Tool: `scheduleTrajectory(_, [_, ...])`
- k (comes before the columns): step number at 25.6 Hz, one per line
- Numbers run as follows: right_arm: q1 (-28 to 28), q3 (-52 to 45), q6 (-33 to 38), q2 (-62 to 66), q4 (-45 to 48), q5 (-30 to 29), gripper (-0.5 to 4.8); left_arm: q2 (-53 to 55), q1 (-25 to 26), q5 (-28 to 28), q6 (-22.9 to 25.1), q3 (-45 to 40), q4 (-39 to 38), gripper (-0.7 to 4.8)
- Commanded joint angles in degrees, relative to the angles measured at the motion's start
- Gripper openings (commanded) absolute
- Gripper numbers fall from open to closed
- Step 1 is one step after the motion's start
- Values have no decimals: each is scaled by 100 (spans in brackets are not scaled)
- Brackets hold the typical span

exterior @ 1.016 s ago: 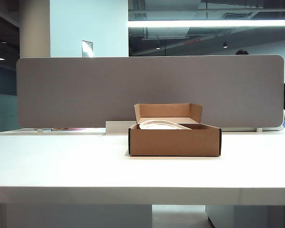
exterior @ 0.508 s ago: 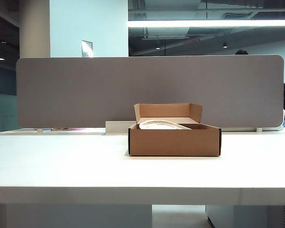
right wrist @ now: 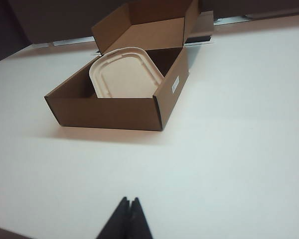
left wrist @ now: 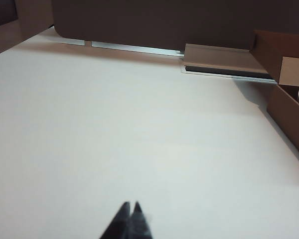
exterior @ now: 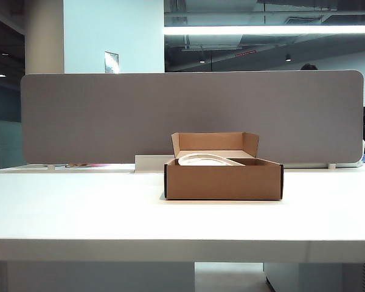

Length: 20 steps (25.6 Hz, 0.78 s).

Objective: Pick up the lid and place it into the paper box.

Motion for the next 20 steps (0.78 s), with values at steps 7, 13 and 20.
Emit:
scheduleTrajectory(7, [-4,-24,-369,-4,103,566,-8,4,-7,-2,15,17,31,-5])
scheduleTrajectory(13, [-4,-24,-383,-4,103,1696,-8,4,-7,-4,15,17,31,-5])
scheduleTrajectory(20, [-2,-24,-380,-4,92,1996,-8,4,-7,-2,15,17,31,-5])
